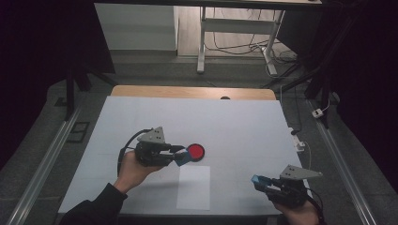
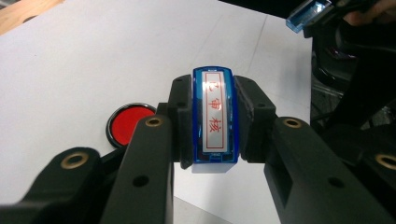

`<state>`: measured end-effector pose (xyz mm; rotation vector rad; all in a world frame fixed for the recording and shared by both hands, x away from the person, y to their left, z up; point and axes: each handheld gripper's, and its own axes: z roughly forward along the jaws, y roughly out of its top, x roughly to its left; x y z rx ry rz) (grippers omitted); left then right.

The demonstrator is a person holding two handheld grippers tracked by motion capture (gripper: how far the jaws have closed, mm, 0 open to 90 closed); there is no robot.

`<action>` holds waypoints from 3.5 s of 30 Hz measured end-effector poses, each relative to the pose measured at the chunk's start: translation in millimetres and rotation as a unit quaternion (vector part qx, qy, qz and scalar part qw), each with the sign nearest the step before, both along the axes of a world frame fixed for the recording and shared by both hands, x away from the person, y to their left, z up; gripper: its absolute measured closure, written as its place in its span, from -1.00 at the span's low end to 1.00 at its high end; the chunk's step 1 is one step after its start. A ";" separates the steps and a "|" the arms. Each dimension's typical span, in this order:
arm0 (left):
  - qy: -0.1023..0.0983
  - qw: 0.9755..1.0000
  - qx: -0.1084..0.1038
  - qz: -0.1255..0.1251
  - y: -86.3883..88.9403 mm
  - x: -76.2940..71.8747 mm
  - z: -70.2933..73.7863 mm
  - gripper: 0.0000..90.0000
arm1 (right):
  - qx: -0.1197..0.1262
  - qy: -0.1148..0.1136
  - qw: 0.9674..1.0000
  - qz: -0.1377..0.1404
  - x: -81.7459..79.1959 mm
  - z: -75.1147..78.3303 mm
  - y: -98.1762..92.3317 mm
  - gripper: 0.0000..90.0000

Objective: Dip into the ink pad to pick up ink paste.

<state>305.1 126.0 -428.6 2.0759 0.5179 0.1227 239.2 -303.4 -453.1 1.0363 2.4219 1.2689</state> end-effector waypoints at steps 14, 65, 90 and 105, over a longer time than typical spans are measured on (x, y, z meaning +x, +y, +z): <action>0.006 1.000 0.023 0.005 -14.3 16.8 -6.2 0.56 | 0.000 -0.003 1.000 0.003 -0.8 0.3 -0.5 0.51; 0.051 0.993 0.082 0.060 -54.3 84.8 -54.3 0.56 | -0.005 -0.003 1.000 0.008 -0.9 -0.3 1.0 0.52; 0.054 0.990 0.104 0.078 -58.9 87.1 -61.3 0.56 | -0.005 -0.002 1.000 0.009 -0.9 -0.4 1.1 0.51; 0.008 0.987 0.139 0.082 -69.6 75.3 -60.2 0.56 | -0.009 -0.001 1.000 0.010 -0.8 -0.2 1.1 0.51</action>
